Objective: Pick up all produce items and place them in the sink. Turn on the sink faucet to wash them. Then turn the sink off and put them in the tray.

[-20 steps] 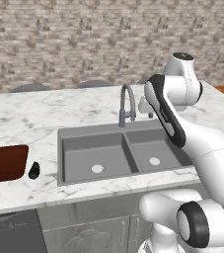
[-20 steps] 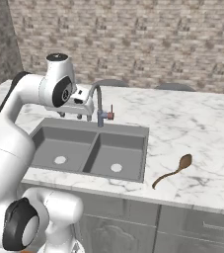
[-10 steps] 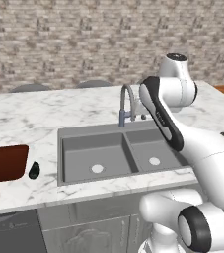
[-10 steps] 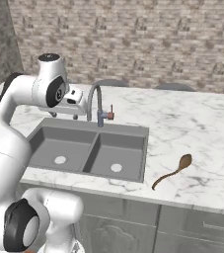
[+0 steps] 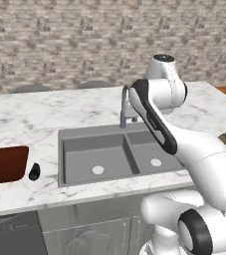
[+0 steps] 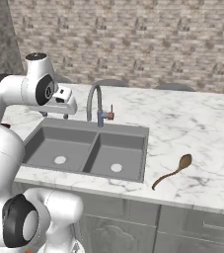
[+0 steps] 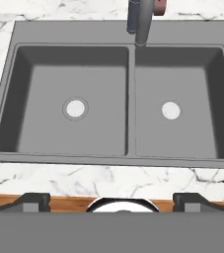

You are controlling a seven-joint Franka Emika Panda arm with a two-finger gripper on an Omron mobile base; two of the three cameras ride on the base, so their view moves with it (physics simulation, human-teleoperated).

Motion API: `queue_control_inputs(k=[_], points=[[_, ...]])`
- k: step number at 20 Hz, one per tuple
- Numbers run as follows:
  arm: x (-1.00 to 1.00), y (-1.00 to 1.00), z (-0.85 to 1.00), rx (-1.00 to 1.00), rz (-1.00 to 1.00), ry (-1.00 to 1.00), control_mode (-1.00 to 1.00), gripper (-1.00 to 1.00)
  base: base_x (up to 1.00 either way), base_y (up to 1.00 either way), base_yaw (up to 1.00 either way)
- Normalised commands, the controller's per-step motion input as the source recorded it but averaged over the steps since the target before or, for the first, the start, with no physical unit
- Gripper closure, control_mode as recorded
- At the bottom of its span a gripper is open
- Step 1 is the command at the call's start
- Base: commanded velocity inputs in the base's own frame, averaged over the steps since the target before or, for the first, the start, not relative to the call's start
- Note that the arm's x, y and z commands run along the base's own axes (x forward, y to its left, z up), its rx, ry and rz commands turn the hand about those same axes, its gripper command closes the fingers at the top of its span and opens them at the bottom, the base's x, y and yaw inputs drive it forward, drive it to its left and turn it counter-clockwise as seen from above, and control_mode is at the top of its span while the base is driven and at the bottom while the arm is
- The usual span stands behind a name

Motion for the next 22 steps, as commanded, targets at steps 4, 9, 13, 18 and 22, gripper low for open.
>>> queue_control_inputs(k=[4,9,13,18,22], points=[[0.0,0.34,0.0,0.0,0.0,0.0,-1.0,-1.0,0.0,0.0,0.0],[0.0,0.55,-0.03,0.0,0.0,0.0,-1.0,-1.0,0.0,0.0,0.0],[-0.03,0.49,-0.06,0.0,0.01,0.0,-1.0,-1.0,0.0,0.0,0.0],[0.0,0.3,-0.1,0.0,0.02,0.0,-1.0,-1.0,0.0,0.0,0.0],[0.0,0.52,-0.23,0.0,0.0,0.03,-1.0,-1.0,0.0,0.0,0.0]])
